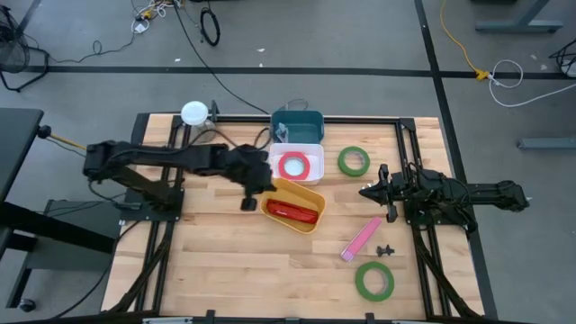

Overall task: Pick and place Stapler, Stapler remover, tape
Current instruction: Put the top green tape into the white bin

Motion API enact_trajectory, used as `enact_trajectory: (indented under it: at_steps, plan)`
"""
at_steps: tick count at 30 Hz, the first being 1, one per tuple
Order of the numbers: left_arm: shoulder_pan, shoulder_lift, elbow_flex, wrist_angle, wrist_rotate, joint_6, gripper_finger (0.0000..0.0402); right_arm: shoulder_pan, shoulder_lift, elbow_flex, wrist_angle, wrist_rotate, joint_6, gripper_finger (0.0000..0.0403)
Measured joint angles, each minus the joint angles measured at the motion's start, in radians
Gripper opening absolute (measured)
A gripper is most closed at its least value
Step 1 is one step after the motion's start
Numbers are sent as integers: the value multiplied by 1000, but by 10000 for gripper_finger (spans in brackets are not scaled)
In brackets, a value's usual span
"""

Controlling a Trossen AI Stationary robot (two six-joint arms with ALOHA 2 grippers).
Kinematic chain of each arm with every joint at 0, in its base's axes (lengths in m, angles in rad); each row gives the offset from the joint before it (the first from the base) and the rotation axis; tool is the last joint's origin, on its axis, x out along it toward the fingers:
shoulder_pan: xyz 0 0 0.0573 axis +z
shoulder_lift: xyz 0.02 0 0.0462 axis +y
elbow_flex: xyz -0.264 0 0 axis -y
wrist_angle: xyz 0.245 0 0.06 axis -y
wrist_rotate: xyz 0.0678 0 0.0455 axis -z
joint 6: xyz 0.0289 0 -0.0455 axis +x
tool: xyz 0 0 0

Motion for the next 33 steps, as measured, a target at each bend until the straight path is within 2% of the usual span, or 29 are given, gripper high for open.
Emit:
enact_trajectory:
  at_steps: [7, 11, 16, 24, 33]
  plan:
    - [-50, -207, -254, 202, -15, -33, 0, 0, 0, 0, 0, 3, 0, 6]
    - [-71, -305, -350, 245, -36, -60, 0, 0, 0, 0, -1, 4, 0, 7]
    - [-85, -404, -464, 436, -43, -120, 0, 0, 0, 0, 0, 3, 0, 6]
    - [-113, -445, -616, 694, -151, -228, 0, 0, 0, 0, 0, 4, 0, 7]
    - [-162, -525, -716, 733, -158, -236, 0, 0, 0, 0, 0, 3, 0, 7]
